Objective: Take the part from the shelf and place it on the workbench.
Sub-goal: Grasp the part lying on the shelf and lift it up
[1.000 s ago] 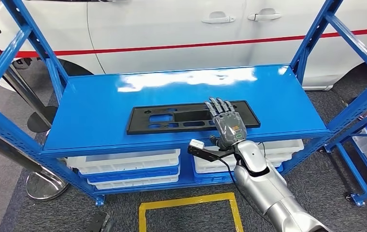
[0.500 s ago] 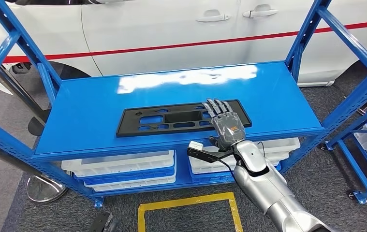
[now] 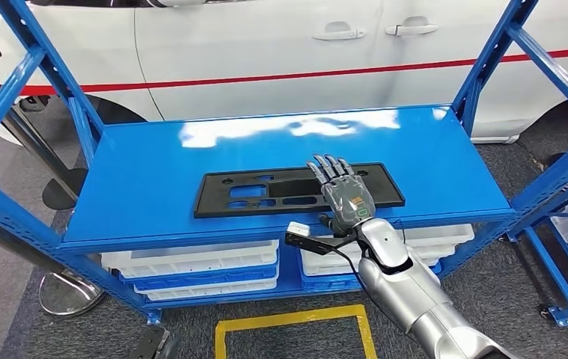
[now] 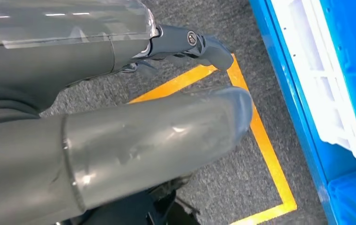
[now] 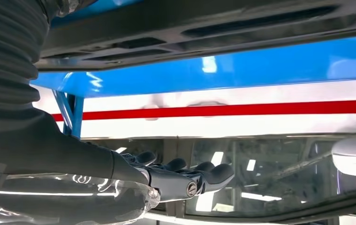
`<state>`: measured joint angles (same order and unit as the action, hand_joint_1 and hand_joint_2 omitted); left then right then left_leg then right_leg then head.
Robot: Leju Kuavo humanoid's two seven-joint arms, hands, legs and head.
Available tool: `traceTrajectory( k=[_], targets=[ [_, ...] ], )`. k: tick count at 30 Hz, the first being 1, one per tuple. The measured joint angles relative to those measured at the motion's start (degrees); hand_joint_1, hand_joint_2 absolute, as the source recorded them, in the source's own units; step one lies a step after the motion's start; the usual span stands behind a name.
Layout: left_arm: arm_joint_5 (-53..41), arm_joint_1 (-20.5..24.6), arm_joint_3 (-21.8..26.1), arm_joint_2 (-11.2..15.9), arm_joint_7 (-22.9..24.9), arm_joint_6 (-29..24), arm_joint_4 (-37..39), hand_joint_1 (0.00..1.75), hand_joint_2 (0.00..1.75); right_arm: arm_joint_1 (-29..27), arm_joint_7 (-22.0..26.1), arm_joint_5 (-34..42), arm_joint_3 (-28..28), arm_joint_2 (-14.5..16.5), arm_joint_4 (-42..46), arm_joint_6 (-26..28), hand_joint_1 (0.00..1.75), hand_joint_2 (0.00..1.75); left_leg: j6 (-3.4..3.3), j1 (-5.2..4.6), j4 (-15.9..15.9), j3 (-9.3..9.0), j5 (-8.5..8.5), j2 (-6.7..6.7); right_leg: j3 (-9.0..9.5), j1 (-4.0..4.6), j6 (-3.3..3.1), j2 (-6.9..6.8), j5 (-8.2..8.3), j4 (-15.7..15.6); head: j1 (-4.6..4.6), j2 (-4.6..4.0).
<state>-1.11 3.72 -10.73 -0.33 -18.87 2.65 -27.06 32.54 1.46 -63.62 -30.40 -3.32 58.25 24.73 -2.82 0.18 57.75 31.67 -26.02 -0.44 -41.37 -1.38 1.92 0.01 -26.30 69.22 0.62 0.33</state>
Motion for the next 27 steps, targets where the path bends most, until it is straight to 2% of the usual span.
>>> traceTrajectory(
  k=[1, 2, 3, 5, 8, 9, 11, 12, 13, 14, 16, 17, 18, 19, 20, 22, 23, 24, 26, 27],
  targets=[
    [0.0, 0.0, 0.0, 0.0, 0.0, 0.0, 0.0, 0.0, 0.0, 0.1, 0.0, 0.0, 0.0, 0.0, 0.0, 0.0, 0.0, 1.75, 0.35, 0.11, 0.3, -0.14, -0.43, -0.02, 1.39, 0.0, 0.03, -0.01, 1.79, -3.5, -0.01, 0.0],
    [0.1, 0.1, 0.0, 0.0, 0.0, 0.0, 0.0, 0.0, 0.0, 0.1, 0.0, -0.1, -0.1, -0.1, -0.1, 0.0, 0.0, 1.75, 0.71, 0.18, 0.6, -0.1, -0.84, -0.02, 2.46, 0.12, -0.2, 0.0, 2.69, -6.6, -0.04, 0.0],
    [0.1, 0.2, 0.0, 0.0, 0.0, 0.0, 0.0, 0.0, 0.0, 0.1, 0.0, -0.1, -0.2, -0.1, -0.1, 0.0, 0.0, 1.75, 1.09, 0.19, 0.9, 0.04, -1.2, 0.01, 2.99, 0.25, -0.61, 0.05, 3.15, -8.3, -0.05, 0.0],
    [0.2, 0.4, 0.0, 0.0, 0.0, 0.0, 0.0, 0.0, 0.0, 0.0, 0.0, -0.2, -0.3, -0.2, -0.1, 0.0, 0.0, 1.75, 1.77, 0.11, 1.3, 0.24, -1.54, 0.06, 3.05, 0.51, -1.63, 0.17, 2.64, -9.0, -0.08, 0.0],
    [0.1, 0.5, 0.0, 0.0, 0.0, 0.0, 0.0, 0.0, 0.0, 0.1, 0.0, -0.3, -0.4, -0.4, -0.2, 0.0, 0.0, 1.75, 2.48, 0.24, 3.4, 0.8, -2.6, 0.11, 3.94, 0.34, -2.57, 0.16, 2.64, -9.2, -0.06, 0.0],
    [0.1, 0.6, 0.0, -0.1, 0.0, 0.0, 0.0, 0.0, 0.0, 0.2, 0.0, -0.3, -0.5, -0.4, -0.2, 0.0, 0.0, 1.75, 2.68, 0.32, 6.1, 2.12, -3.74, 0.13, 4.23, 0.3, -2.81, 0.13, 2.54, -9.3, -0.05, 0.0],
    [0.1, 0.6, 0.0, -0.1, 0.0, 0.0, 0.0, 0.0, 0.0, 0.2, 0.0, -0.3, -0.5, -0.4, -0.2, 0.0, 0.0, 1.75, 2.94, 0.39, 13.3, 6.23, -6.61, 0.14, 4.52, 0.41, -3.13, 0.12, 2.27, -9.4, -0.04, 0.0],
    [0.1, 0.6, 0.0, -0.1, 0.0, 0.0, 0.0, 0.0, 0.0, 0.2, 0.0, -0.3, -0.5, -0.4, -0.2, 0.0, 0.0, 1.75, 2.97, 0.4, 16.2, 8.19, -7.5, 0.14, 4.62, 0.5, -3.22, 0.14, 2.16, -9.4, -0.05, 0.0],
    [0.1, 0.5, 0.0, -0.1, 0.0, 0.0, 0.0, 0.0, 0.0, 0.1, 0.0, -0.3, -0.6, -0.4, -0.2, 0.0, 0.0, 1.75, 2.9, 0.4, 17.0, 9.21, -7.26, 0.14, 4.73, 0.58, -3.27, 0.17, 2.05, -9.4, -0.04, 0.0],
    [0.1, 0.5, 0.0, -0.1, 0.1, 0.0, 0.0, 0.0, 0.0, 0.1, 0.0, -0.3, -0.6, -0.4, -0.2, 0.0, 0.0, 1.75, 2.74, 0.39, 15.8, 9.18, -5.95, 0.14, 4.9, 0.65, -3.28, 0.2, 1.95, -9.4, -0.04, 0.0],
    [0.1, 0.5, 0.0, -0.1, 0.1, -0.1, 0.0, 0.0, 0.0, 0.1, 0.0, -0.3, -0.6, -0.4, -0.2, -0.1, 0.0, 1.75, 2.08, 0.27, 8.6, 6.55, -1.36, 0.15, 5.36, 0.73, -3.19, 0.24, 1.72, -9.4, -0.05, 0.0],
    [0.1, 0.6, 0.0, -0.1, 0.1, -0.1, 0.0, 0.0, 0.0, 0.1, 0.0, -0.4, -0.6, -0.4, -0.2, -0.1, 0.0, 1.75, 1.77, 0.06, 5.1, 5.2, -0.05, 0.18, 5.5, 0.79, -3.05, 0.26, 1.65, -9.4, -0.06, 0.0],
    [0.1, 0.7, 0.0, -0.1, 0.1, -0.2, 0.0, 0.0, 0.0, 0.1, 0.0, -0.4, -0.6, -0.4, -0.2, -0.1, 0.0, 1.75, 1.5, -0.16, 2.6, 4.25, 0.52, 0.18, 5.51, 0.8, -2.83, 0.27, 1.6, -9.4, -0.06, 0.0],
    [0.1, 0.7, 0.0, -0.1, 0.1, -0.2, 0.0, 0.0, 0.0, 0.1, 0.0, -0.4, -0.7, -0.4, -0.2, -0.1, 0.0, 1.75, 1.26, -0.37, 1.5, 3.85, 0.66, 0.17, 5.47, 0.78, -2.53, 0.29, 1.55, -9.4, -0.05, 0.0],
    [0.1, 0.7, 0.0, -0.1, 0.1, -0.2, 0.0, 0.0, 0.0, 0.1, 0.0, -0.4, -0.7, -0.4, -0.2, -0.1, 0.0, 1.75, 1.1, -0.55, 1.4, 3.79, 0.45, 0.14, 5.44, 0.76, -2.17, 0.31, 1.54, -9.4, -0.05, 0.0],
    [0.1, 0.7, 0.0, -0.1, 0.1, -0.3, 0.0, 0.0, 0.0, 0.1, 0.0, -0.4, -0.8, -0.4, -0.2, -0.1, 0.0, 1.75, 0.56, -0.36, 0.7, 3.29, 1.68, 0.14, 5.51, 0.67, -1.48, 0.29, 1.29, -9.2, -0.06, 0.0],
    [0.1, 0.7, 0.0, -0.1, 0.1, -0.3, 0.0, 0.0, 0.0, 0.2, 0.0, -0.5, -0.8, -0.4, -0.2, -0.1, 0.0, 1.75, 0.3, -0.25, 0.3, 3.03, 2.04, 0.19, 5.17, 0.67, -1.24, 0.27, 0.56, -8.2, -0.08, 0.0],
    [0.1, 0.8, 0.0, -0.1, 0.1, -0.3, 0.0, 0.0, 0.0, 0.2, 0.0, -0.5, -0.8, -0.4, -0.2, -0.1, 0.0, 1.75, 0.08, -0.13, 0.0, 2.83, 2.33, 0.24, 4.24, 0.68, -1.06, 0.26, -0.76, -6.1, -0.08, 0.0],
    [0.1, 0.9, 0.1, -0.1, 0.1, -0.4, 0.0, 0.0, 0.0, 0.2, 0.0, -0.6, -0.9, -0.4, -0.3, -0.1, 0.0, 1.75, -0.19, -0.26, -0.2, 2.79, 2.38, 0.29, 0.95, 0.65, -0.83, 0.25, -4.3, 0.6, -0.08, 0.0],
    [0.1, 0.9, 0.1, -0.1, 0.1, -0.5, 0.0, 0.0, 0.0, 0.1, 0.0, -0.6, -0.9, -0.4, -0.4, -0.1, 0.0, 1.75, -0.26, -0.32, -0.1, 2.83, 2.35, 0.28, -0.64, 0.64, -0.72, 0.25, -5.43, 3.7, -0.08, 0.0]
  ],
)
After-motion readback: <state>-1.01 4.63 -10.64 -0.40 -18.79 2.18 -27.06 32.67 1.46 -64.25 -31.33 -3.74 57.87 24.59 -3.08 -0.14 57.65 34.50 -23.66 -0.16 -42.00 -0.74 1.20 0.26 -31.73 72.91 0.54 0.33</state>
